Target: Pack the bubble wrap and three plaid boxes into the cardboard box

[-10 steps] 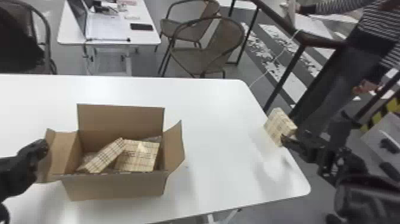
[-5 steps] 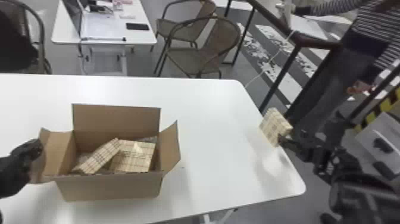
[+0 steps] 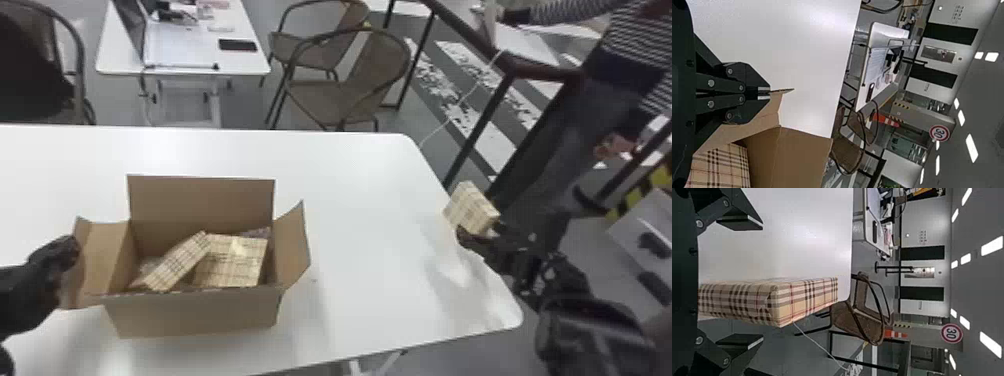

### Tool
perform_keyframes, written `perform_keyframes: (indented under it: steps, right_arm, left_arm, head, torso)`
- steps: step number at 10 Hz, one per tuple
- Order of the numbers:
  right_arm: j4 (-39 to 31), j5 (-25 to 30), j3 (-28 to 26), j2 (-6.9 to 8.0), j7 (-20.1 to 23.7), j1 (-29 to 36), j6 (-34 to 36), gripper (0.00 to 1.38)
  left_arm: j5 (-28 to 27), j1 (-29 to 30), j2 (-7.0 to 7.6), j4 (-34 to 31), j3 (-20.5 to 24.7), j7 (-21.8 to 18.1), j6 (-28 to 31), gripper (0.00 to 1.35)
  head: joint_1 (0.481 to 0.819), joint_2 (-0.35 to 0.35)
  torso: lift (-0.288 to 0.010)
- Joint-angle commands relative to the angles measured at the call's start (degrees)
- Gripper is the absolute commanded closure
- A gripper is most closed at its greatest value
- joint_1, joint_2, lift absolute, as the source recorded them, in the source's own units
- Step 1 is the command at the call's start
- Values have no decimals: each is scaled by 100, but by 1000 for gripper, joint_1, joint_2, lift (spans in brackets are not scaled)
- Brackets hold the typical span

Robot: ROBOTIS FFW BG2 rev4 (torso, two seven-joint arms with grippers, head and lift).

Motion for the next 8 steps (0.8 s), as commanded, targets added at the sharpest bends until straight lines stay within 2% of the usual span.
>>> perform_keyframes:
  steps: [1, 2, 3, 4, 5, 7, 8]
  right_arm:
    - [137, 68, 13, 25, -29, -105, -146, 286]
    - [119, 138, 31, 43, -56, -114, -155, 383]
    - [67, 129, 31, 43, -117, -70, -217, 883]
    - [-215, 24, 31, 60, -425, 124, -226, 1317]
    - [-452, -222, 31, 86, -741, 335, -287, 1245]
    - [-645, -442, 31, 95, -820, 484, -322, 1246]
    - [-768, -424, 31, 148, -847, 510, -322, 1246]
  left_arm:
    - [0, 31, -32, 9, 12, -4, -11, 1216]
    - [18, 22, -32, 9, 12, -4, -11, 1216]
    - [18, 31, -32, 9, 21, -13, -20, 1216]
    - [18, 31, -32, 9, 21, -13, -20, 1216]
    - [18, 40, -32, 17, 21, -13, -20, 1216]
    - [18, 49, -32, 17, 21, -13, -20, 1216]
    - [18, 49, -32, 26, 21, -13, -20, 1216]
  head:
    - [695, -268]
    - [695, -265]
    - [695, -263]
    - [695, -263]
    - [695, -266]
    - [695, -282]
    - [695, -281]
  torso:
    - [-132]
    - [-132]
    - [-132]
    - [-132]
    - [-132]
    - [-132]
    - [-132]
